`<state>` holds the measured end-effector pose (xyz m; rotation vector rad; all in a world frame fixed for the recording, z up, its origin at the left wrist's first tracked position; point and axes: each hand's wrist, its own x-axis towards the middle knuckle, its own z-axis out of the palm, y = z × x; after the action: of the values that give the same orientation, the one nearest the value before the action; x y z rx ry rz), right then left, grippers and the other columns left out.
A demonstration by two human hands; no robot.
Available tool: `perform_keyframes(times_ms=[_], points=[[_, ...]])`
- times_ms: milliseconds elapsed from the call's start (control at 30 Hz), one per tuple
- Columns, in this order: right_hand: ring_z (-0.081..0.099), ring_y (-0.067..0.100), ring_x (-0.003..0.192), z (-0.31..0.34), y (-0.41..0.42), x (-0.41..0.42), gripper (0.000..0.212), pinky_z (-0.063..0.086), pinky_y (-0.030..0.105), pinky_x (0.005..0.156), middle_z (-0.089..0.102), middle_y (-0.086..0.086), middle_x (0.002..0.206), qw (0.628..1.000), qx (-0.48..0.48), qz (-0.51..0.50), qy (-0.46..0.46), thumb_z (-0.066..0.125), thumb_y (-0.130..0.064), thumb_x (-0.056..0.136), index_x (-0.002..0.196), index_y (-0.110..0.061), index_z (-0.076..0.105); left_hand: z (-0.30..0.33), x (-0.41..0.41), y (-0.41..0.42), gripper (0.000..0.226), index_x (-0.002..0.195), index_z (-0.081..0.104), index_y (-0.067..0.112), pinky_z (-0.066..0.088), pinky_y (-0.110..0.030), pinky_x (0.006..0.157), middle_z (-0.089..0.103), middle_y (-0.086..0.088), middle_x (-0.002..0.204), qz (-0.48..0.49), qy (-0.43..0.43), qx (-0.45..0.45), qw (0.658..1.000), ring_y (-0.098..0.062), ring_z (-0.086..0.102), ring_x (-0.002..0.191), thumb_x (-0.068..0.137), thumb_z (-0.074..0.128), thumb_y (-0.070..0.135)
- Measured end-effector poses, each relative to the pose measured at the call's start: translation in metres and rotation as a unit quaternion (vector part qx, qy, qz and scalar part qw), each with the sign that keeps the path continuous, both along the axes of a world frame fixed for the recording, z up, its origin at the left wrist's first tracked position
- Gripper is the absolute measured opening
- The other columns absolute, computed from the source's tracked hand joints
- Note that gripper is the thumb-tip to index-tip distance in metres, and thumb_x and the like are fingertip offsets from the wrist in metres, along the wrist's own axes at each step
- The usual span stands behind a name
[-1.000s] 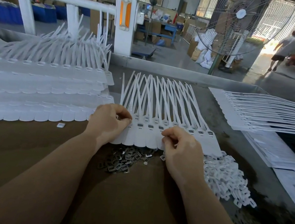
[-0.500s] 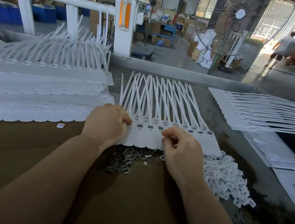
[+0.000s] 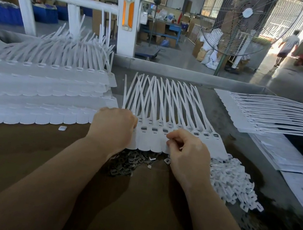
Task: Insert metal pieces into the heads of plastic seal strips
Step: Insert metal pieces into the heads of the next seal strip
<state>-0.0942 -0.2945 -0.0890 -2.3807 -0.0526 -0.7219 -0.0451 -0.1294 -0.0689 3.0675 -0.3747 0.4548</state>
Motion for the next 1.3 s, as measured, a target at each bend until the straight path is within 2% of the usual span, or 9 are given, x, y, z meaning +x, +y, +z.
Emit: perform_keyframes(times_ms=[133, 200, 300, 367, 467, 600, 667, 900, 1300], points=[[0.060, 0.014, 0.082, 0.000, 0.000, 0.000, 0.013, 0.047, 0.026, 0.076, 0.069, 0.000, 0.089, 1.000, 0.002, -0.002, 0.009, 0.060, -0.010, 0.086, 0.094, -0.014, 0.069, 0.009, -0.014, -0.014, 0.020, 0.072, 0.048, 0.016, 0.027, -0.030, 0.070, 0.041, 0.004, 0.069, 0.016, -0.004, 0.098, 0.995, -0.015, 0.034, 0.053, 0.086, 0.042, 0.003], [0.060, 0.014, 0.081, -0.001, 0.000, 0.000, 0.013, 0.046, 0.024, 0.075, 0.069, -0.001, 0.089, 1.000, 0.001, -0.006, 0.010, 0.060, -0.011, 0.086, 0.095, -0.015, 0.069, 0.013, -0.020, -0.020, 0.031, 0.061, 0.029, 0.016, 0.027, -0.031, 0.072, 0.030, 0.003, 0.065, -0.007, 0.000, 0.120, 0.993, -0.013, 0.025, 0.050, 0.087, 0.042, 0.005], [0.060, 0.013, 0.081, -0.001, 0.000, 0.000, 0.013, 0.045, 0.022, 0.075, 0.069, -0.002, 0.089, 1.000, 0.006, -0.008, 0.013, 0.060, -0.011, 0.086, 0.095, -0.016, 0.069, 0.012, -0.021, -0.021, 0.033, 0.060, 0.026, 0.017, 0.027, -0.030, 0.072, 0.029, 0.003, 0.065, -0.013, -0.010, 0.102, 0.995, -0.013, 0.024, 0.051, 0.087, 0.043, 0.005], [0.059, 0.012, 0.081, -0.001, -0.001, 0.000, 0.013, 0.043, 0.021, 0.073, 0.069, -0.003, 0.089, 1.000, 0.009, -0.007, 0.014, 0.061, -0.011, 0.086, 0.094, -0.016, 0.069, 0.007, -0.018, -0.015, 0.024, 0.065, 0.042, 0.015, 0.030, -0.028, 0.069, 0.039, 0.004, 0.066, 0.021, -0.018, 0.040, 0.999, -0.013, 0.032, 0.053, 0.086, 0.041, 0.004], [0.056, 0.009, 0.077, -0.002, -0.001, 0.000, 0.012, 0.039, 0.018, 0.070, 0.069, -0.004, 0.087, 1.000, 0.009, -0.010, 0.006, 0.062, -0.012, 0.085, 0.092, -0.017, 0.070, 0.001, -0.012, -0.005, 0.028, 0.094, 0.066, 0.021, 0.037, -0.027, 0.072, 0.066, 0.003, 0.092, 0.039, -0.008, -0.062, 0.997, -0.019, 0.057, 0.078, 0.090, 0.041, 0.010], [0.057, 0.009, 0.073, -0.001, -0.002, 0.000, 0.012, 0.042, 0.020, 0.068, 0.069, -0.003, 0.081, 0.999, 0.029, -0.019, -0.024, 0.063, -0.008, 0.084, 0.091, -0.015, 0.071, -0.003, -0.009, -0.002, 0.023, 0.101, 0.068, 0.027, 0.033, -0.030, 0.091, 0.068, 0.007, 0.100, 0.018, -0.032, -0.115, 0.993, -0.015, 0.057, 0.089, 0.090, 0.048, 0.025], [0.062, 0.014, 0.073, 0.000, -0.002, 0.001, 0.014, 0.047, 0.024, 0.069, 0.069, -0.002, 0.080, 0.997, 0.053, -0.023, -0.041, 0.061, -0.005, 0.084, 0.091, -0.013, 0.071, -0.003, -0.010, -0.003, 0.022, 0.103, 0.069, 0.029, 0.028, -0.029, 0.090, 0.067, 0.011, 0.102, -0.018, -0.067, -0.130, 0.989, -0.012, 0.053, 0.094, 0.089, 0.052, 0.028], [0.063, 0.019, 0.077, 0.002, -0.003, 0.003, 0.014, 0.051, 0.034, 0.071, 0.069, 0.000, 0.080, 0.993, 0.079, -0.041, -0.073, 0.060, -0.002, 0.083, 0.090, -0.011, 0.069, -0.001, -0.023, -0.022, 0.020, 0.102, 0.069, 0.034, 0.013, -0.023, 0.083, 0.060, 0.018, 0.101, -0.297, -0.019, -0.068, 0.952, -0.006, 0.040, 0.099, 0.091, 0.053, 0.033], [0.061, 0.016, 0.080, 0.004, -0.002, 0.000, 0.016, 0.051, 0.038, 0.073, 0.067, -0.003, 0.081, 0.994, 0.086, -0.027, -0.056, 0.058, -0.003, 0.085, 0.092, -0.013, 0.069, -0.012, -0.023, -0.035, 0.030, 0.107, 0.067, 0.036, 0.011, -0.027, 0.086, 0.048, 0.017, 0.103, -0.293, 0.010, -0.058, 0.954, -0.005, 0.029, 0.098, 0.092, 0.045, 0.049]])
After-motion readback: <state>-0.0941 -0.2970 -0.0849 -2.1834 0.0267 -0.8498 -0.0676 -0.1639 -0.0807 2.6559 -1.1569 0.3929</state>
